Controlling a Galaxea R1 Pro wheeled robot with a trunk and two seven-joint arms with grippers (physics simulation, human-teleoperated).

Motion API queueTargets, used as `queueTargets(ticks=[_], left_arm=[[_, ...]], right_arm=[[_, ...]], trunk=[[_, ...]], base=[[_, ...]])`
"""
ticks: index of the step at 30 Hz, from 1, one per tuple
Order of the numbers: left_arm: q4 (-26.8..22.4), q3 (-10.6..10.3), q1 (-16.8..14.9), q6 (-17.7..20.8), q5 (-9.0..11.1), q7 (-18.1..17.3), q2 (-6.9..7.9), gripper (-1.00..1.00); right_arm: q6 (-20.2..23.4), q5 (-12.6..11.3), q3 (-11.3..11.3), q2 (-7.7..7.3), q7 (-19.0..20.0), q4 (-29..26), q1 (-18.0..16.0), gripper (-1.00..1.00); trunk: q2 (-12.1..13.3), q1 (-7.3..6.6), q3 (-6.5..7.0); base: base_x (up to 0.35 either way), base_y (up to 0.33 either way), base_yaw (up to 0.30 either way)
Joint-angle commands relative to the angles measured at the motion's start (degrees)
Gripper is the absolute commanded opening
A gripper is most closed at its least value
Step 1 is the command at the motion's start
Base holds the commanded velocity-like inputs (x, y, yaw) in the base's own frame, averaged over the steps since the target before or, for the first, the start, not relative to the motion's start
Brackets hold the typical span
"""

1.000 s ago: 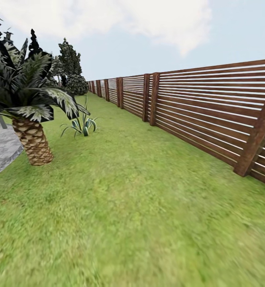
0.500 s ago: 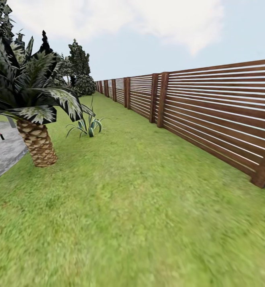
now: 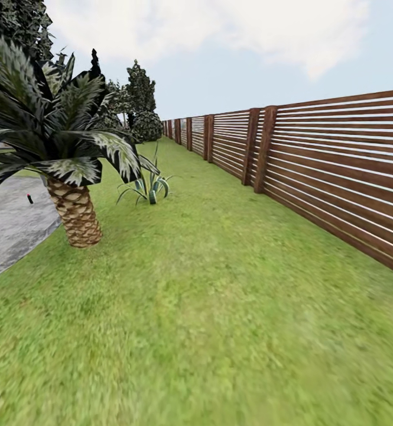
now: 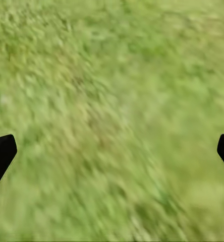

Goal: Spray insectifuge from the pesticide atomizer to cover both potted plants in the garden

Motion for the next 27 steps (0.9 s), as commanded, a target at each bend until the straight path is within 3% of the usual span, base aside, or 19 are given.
queueTargets(ticks=[1, 27], left_arm=[[0.0, 0.4, 0.0, -0.1, 0.2, -0.6, -0.03, 1.0], [0.0, 0.4, 0.0, -0.1, 0.2, -0.6, -0.03, 1.0]], right_arm=[[-0.2, 0.0, 0.0, 0.01, 0.0, 0.0, 0.0, 1.0], [-0.2, 0.0, 0.0, 0.01, 0.0, 0.0, 0.0, 1.0]], trunk=[[0.0, 0.03, -0.05], [0.0, 0.03, -0.05]], base=[[0.339, 0.0, 0.012], [0.339, 0.0, 0.001]])
